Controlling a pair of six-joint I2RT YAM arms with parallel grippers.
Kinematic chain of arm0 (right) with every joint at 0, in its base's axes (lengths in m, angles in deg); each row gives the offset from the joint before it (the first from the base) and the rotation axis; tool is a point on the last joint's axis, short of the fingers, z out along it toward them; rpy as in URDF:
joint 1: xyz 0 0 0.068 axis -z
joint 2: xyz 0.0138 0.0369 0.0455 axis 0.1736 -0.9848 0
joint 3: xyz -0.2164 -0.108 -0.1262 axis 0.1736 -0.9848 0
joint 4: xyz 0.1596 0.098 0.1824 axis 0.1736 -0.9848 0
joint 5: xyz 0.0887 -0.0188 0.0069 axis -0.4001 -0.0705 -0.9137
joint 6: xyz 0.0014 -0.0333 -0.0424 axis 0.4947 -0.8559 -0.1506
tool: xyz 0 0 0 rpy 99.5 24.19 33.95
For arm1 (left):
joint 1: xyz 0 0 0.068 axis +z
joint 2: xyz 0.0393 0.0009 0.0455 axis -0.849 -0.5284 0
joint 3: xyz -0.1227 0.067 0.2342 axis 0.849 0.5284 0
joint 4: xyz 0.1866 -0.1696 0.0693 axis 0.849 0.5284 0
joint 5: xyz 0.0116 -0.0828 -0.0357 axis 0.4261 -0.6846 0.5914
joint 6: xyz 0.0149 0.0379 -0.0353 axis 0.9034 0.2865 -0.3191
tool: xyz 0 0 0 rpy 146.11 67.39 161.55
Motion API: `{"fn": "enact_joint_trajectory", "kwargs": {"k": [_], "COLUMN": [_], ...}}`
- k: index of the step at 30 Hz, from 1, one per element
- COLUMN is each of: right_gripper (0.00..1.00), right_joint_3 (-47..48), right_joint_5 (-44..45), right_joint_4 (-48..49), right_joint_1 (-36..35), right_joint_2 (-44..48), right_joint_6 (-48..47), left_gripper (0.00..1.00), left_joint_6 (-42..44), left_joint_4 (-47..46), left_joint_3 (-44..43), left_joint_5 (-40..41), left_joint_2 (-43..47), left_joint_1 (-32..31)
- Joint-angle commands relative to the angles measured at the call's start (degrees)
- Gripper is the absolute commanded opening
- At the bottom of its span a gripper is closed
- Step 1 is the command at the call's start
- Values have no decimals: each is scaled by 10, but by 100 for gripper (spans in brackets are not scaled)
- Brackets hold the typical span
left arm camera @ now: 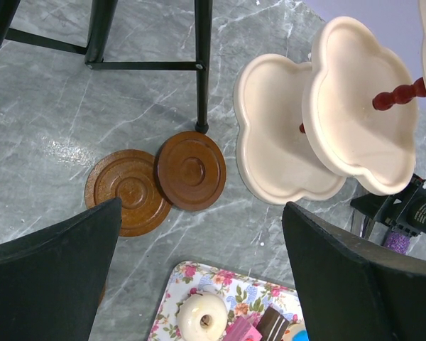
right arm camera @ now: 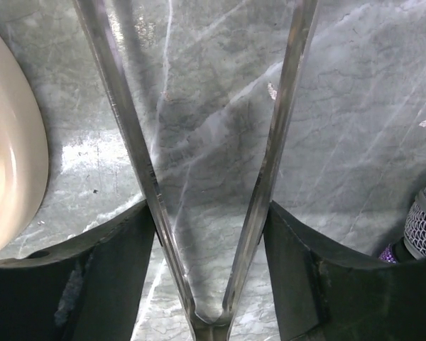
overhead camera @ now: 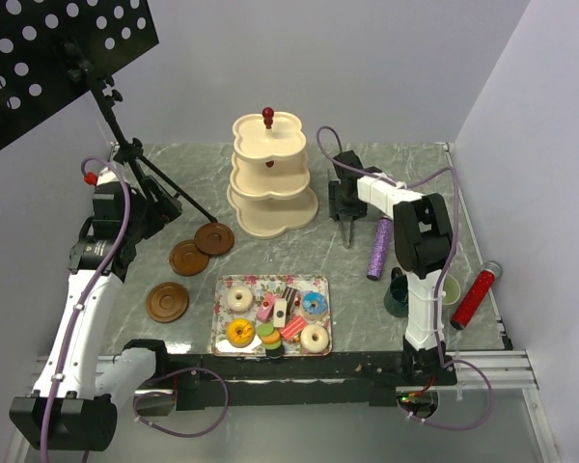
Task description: Serve the afternoon tea
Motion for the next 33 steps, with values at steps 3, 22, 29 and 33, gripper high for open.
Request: {"fn": "enact_joint_trajectory", "kwargs": {"k": [3, 22, 29, 33], "right_gripper": [61, 55, 55, 54], "right_joint_3": [-20, -57, -65, -85], "right_joint_5": [13, -34, -39, -41], "right_joint_4": [-27, -152, -183, -199], "right_joint_1": [-3, -2, -3, -6], "right_joint_2": [74, 248, 316, 368], "right_joint_6": [-22, -17, -15, -19], "left_gripper": [100, 100, 100, 100], "left_joint_6": [-10, 7, 11, 20], "left_joint_4": [-17, -11, 4, 7], "left_joint_3": [-7, -28, -34, -30], "left_joint_5": [2, -4, -12, -13], "left_joint_2": [10, -9, -3, 10], "left_joint_1": [2, 2, 2, 2]}}
